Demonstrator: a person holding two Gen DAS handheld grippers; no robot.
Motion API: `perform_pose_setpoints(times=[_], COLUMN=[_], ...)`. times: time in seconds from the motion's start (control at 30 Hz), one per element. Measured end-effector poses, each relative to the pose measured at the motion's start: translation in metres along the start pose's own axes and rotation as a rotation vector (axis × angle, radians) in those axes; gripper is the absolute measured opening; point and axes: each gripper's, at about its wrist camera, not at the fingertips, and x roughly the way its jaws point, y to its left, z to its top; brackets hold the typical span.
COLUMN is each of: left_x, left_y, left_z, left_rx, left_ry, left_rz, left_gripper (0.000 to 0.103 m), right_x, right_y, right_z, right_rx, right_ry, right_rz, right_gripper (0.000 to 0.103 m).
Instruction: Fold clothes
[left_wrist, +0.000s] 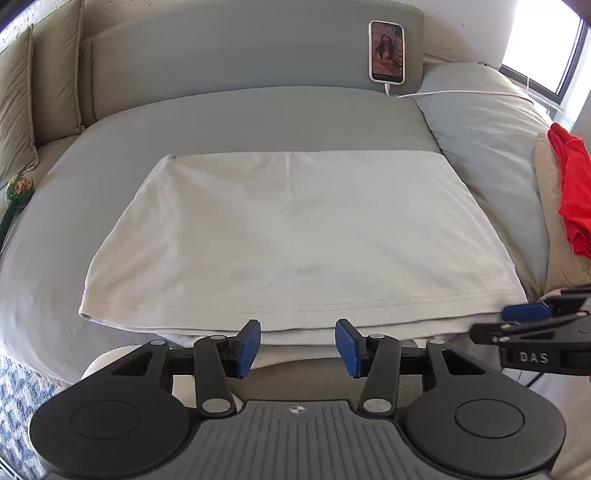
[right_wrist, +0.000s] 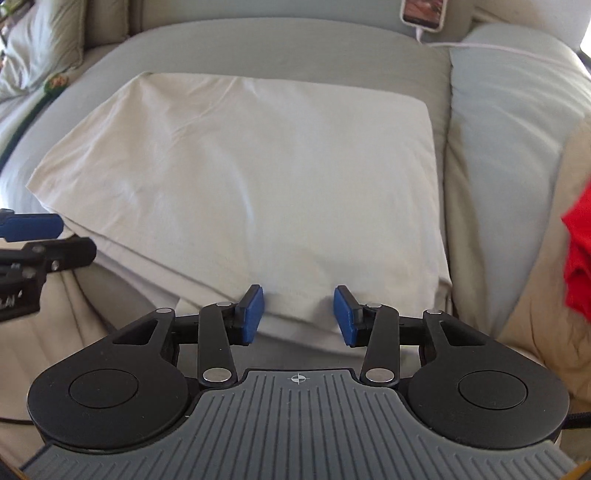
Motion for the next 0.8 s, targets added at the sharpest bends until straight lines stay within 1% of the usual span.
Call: perform_pose_setpoints(times=[0.03, 0.07, 0.1, 0.17, 0.23, 0.27, 0.3, 0.37, 0.4, 0.43, 0.47, 0.53, 0.6, 0.7, 0.73, 0.8], left_x=[-0.002, -0.002, -0.003, -0.006, -0.011, -0.013, -0.016, -0.018, -0.018, -0.017, -0.016, -0.015, -0.012, 0.004, 0.013, 0.035], left_y=[0.003, 0.008, 0.013, 0.026, 0.044, 0.054, 0.063, 0.085, 0.095, 0.106, 0.117, 0.137, 0.156, 0.188, 0.199, 0.221], left_z=[0.002, 0.004, 0.007, 0.013, 0.02, 0.024, 0.028, 0.038, 0.042, 0.048, 0.054, 0.065, 0.077, 0.1, 0.108, 0.121], left_rx=[-0.012, -0.023, -0.032, -0.056, -0.081, -0.089, -0.091, -0.092, -0.096, -0.103, -0.113, -0.137, -0.163, -0.22, -0.25, -0.324], left_ry=[-0.006, -0.012, -0.017, -0.025, -0.045, -0.056, -0.068, -0.09, -0.092, -0.089, -0.083, -0.082, -0.09, -0.093, -0.084, -0.045], left_rz=[-0.007, -0.01, -0.006, 0.012, 0.015, 0.017, 0.021, 0.05, 0.071, 0.091, 0.105, 0.112, 0.103, 0.098, 0.097, 0.068], left_gripper=[0.048, 0.05, 0.051, 0.052, 0.054, 0.058, 0.06, 0.062, 0.062, 0.062, 0.062, 0.062, 0.065, 0.065, 0.064, 0.056], right_x=[-0.004, -0.011, -0.018, -0.033, -0.044, -0.048, -0.052, -0.055, -0.053, -0.051, -0.049, -0.039, -0.029, -0.016, -0.011, 0.002], right_y=[-0.005, -0.011, -0.016, -0.026, -0.034, -0.035, -0.035, -0.028, -0.024, -0.019, -0.013, 0.0, 0.014, 0.034, 0.04, 0.05], right_z=[-0.003, -0.007, -0.01, -0.009, -0.005, -0.002, 0.001, 0.01, 0.015, 0.02, 0.025, 0.035, 0.047, 0.068, 0.075, 0.091], right_rx=[0.029, 0.056, 0.083, 0.157, 0.253, 0.286, 0.313, 0.327, 0.326, 0.324, 0.324, 0.326, 0.337, 0.363, 0.374, 0.396], right_ry=[0.031, 0.028, -0.001, -0.06, -0.11, -0.127, -0.144, -0.173, -0.184, -0.195, -0.201, -0.192, -0.194, -0.212, -0.222, -0.229], right_rz=[-0.008, -0.007, 0.015, 0.088, 0.16, 0.183, 0.203, 0.229, 0.238, 0.248, 0.258, 0.284, 0.32, 0.361, 0.37, 0.398], right_gripper=[0.046, 0.046, 0.046, 0.047, 0.051, 0.051, 0.052, 0.056, 0.064, 0.075, 0.078, 0.078, 0.078, 0.078, 0.078, 0.078])
